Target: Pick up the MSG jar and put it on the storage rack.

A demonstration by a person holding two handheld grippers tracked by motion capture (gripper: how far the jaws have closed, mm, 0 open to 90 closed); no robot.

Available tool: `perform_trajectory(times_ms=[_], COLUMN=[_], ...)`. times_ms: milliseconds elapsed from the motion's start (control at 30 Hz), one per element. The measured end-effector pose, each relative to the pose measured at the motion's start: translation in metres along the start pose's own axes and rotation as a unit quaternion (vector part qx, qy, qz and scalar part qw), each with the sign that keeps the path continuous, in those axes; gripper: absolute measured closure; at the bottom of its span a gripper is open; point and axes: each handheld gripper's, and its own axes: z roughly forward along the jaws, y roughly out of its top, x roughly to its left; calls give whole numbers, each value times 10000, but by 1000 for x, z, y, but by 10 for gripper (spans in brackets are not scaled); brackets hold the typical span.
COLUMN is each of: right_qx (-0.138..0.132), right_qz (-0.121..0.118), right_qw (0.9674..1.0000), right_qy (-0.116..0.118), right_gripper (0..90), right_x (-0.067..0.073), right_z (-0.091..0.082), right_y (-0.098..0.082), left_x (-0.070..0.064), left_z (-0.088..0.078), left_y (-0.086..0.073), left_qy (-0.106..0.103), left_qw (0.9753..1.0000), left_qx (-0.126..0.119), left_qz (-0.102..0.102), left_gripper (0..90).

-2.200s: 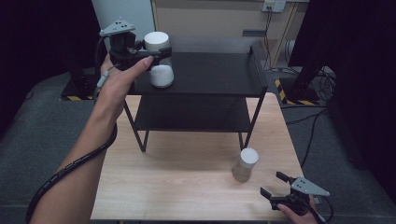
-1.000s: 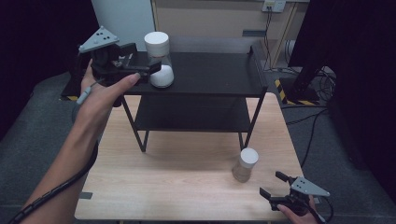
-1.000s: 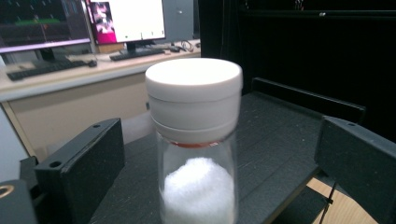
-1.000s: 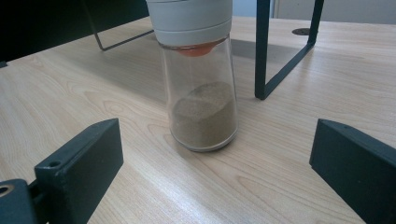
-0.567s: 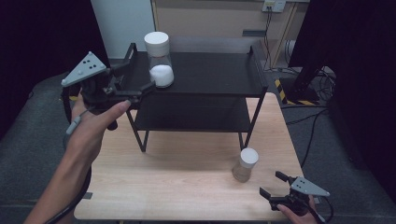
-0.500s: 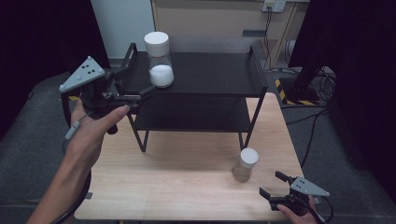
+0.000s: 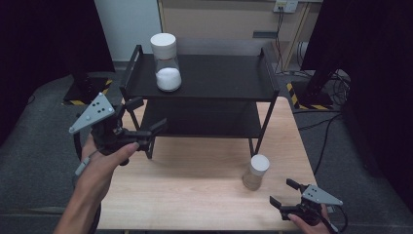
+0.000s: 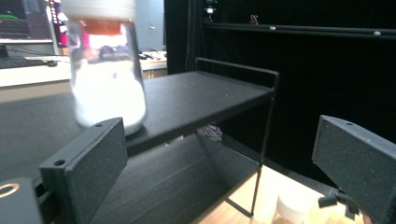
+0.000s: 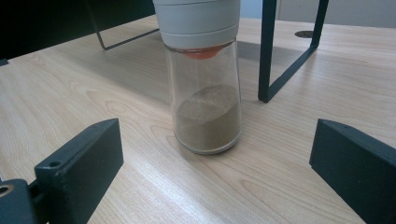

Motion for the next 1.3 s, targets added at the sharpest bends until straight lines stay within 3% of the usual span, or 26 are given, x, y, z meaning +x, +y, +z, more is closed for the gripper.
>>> perform_trajectory(times_ms=[400, 700, 1300], right_qx=[16, 24, 24], right_qz=[-30, -34, -35], right_qw=[10000, 10000, 10000], right_qy=[5, -4, -25], right_gripper=[33, 33, 33], right_x=[1, 1, 1], right_z=[1, 1, 0], right_y=[1, 1, 1], left_x=[-11, -16, -25], left_z=[9, 15, 20], left_y=[-46, -76, -121], left_qy=[-89, -98, 9], left_qw=[9995, 9995, 9985], left_qx=[270, 314, 525], left_qz=[117, 4, 176], left_gripper=[25, 26, 29])
